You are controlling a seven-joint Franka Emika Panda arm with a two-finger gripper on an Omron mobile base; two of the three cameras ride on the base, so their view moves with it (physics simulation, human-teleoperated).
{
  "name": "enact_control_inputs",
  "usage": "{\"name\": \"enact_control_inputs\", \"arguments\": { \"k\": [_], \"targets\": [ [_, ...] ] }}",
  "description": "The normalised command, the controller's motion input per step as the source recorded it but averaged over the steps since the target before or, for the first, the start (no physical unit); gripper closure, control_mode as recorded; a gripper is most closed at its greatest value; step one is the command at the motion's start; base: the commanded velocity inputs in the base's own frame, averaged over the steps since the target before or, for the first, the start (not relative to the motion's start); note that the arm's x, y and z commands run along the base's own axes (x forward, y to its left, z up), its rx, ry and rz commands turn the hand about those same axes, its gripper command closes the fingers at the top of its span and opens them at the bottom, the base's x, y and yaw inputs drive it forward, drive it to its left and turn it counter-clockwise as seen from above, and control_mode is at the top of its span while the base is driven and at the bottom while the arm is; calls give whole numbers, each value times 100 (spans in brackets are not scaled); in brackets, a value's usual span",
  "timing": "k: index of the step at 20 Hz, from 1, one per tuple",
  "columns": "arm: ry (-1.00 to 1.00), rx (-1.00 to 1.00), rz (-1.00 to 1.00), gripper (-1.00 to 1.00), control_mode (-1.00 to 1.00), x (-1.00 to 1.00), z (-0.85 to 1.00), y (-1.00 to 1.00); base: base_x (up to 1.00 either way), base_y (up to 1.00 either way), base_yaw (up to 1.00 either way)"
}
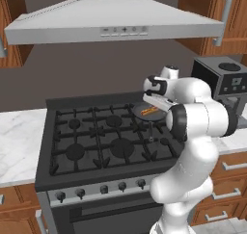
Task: Place the cold items (onion and peach) from the fridge in one tupperware on the dining counter. Place the warm items (hot dog and kebab skewer) in the stove area in another tupperware.
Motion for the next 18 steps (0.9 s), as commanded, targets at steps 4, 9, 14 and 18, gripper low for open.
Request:
{"name": "enact_control_inputs", "arguments": {
  "k": [4,9,14,18],
  "targets": [
    [3,5,0,-100,-100,46,-23,-16,0,0,0],
    [0,0,0,-100,-100,42,-26,-3,0,0,0],
    [1,0,0,-100,-100,40,-25,0,0,0,0],
    [4,0,0,-100,-100,40,-27,0,0,0,0]
  ]
}}
